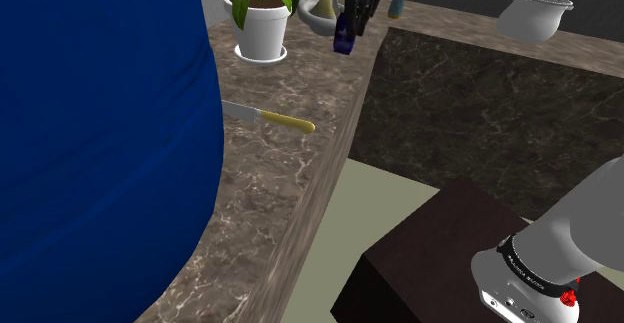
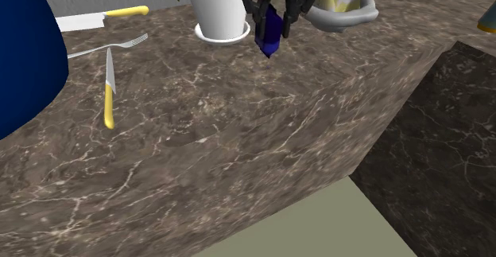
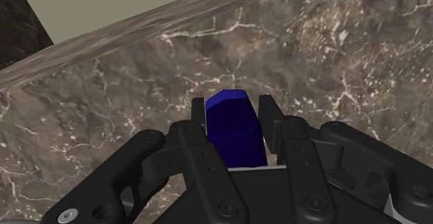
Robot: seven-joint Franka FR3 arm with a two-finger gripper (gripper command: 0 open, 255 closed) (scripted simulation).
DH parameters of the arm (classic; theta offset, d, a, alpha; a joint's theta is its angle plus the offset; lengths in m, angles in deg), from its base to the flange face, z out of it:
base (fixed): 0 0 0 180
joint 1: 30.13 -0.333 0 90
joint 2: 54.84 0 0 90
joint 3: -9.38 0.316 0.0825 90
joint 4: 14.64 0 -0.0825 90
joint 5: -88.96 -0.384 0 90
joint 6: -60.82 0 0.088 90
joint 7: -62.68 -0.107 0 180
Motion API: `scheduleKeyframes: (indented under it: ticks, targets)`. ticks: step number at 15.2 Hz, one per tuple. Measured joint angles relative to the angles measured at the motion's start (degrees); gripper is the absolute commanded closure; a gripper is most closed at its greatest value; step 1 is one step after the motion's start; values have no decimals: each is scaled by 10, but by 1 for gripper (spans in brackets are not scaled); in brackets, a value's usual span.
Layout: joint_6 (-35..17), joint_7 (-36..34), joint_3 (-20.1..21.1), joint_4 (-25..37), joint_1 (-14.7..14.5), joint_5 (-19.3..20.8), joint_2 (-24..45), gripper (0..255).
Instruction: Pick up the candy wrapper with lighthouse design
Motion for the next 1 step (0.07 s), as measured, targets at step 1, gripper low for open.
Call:
scheduleKeyframes:
  ticks: [1]
  targets:
    - [4,0,0,4,0,0,0,255]
